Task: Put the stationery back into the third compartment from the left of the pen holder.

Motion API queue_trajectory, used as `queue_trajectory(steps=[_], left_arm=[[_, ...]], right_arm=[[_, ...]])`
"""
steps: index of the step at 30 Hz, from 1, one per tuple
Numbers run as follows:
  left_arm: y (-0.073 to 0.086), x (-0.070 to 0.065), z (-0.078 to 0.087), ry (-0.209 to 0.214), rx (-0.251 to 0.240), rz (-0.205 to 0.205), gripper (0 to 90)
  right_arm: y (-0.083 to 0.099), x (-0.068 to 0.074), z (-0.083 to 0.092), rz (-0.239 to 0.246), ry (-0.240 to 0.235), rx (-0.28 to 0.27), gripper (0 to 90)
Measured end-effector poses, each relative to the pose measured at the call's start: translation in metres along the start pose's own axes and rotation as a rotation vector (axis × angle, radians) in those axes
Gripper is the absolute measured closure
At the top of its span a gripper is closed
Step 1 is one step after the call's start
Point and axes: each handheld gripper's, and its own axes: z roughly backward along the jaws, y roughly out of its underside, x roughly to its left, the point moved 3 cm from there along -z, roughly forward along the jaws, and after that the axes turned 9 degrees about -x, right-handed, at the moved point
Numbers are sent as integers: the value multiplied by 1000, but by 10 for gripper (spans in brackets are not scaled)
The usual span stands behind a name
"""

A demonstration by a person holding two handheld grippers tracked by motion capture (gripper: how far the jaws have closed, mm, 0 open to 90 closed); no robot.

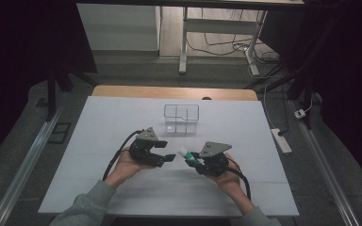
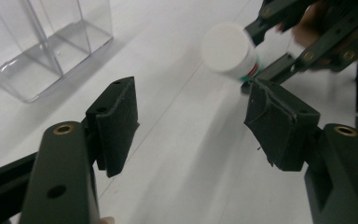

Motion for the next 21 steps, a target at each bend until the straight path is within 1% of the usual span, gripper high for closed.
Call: queue_trajectory(steps=[4,6,8,10,13,15,17,19,21], left_arm=[[-2,-3,-4,16,-33,22,337],[-2,-4,-7,32,-44,36,340],[-2,-5,-10,42,-53,45,346],[-3,-6,-12,50,-58,46,364],[-3,-7,-14,65,-69,52,413],[-3,-8,-16,91,-74,65,451],[-2,-8,-16,113,-74,67,516],[-3,-10,-17,115,-77,62,553],[-3,-10,-16,144,-91,82,592]], right_arm=[[-1,2,-2,-25,-6,-24,646],[-1,3,-3,-34,-7,-41,647],[-2,5,-3,-36,-6,-53,647],[-3,7,-4,-33,-9,-58,647],[-3,9,-6,-34,-24,-65,646],[-3,10,-6,-27,-25,-64,647],[-3,11,-7,-26,-25,-68,646],[-2,11,-8,-26,-28,-62,646],[-1,12,-10,-15,-32,-53,645]])
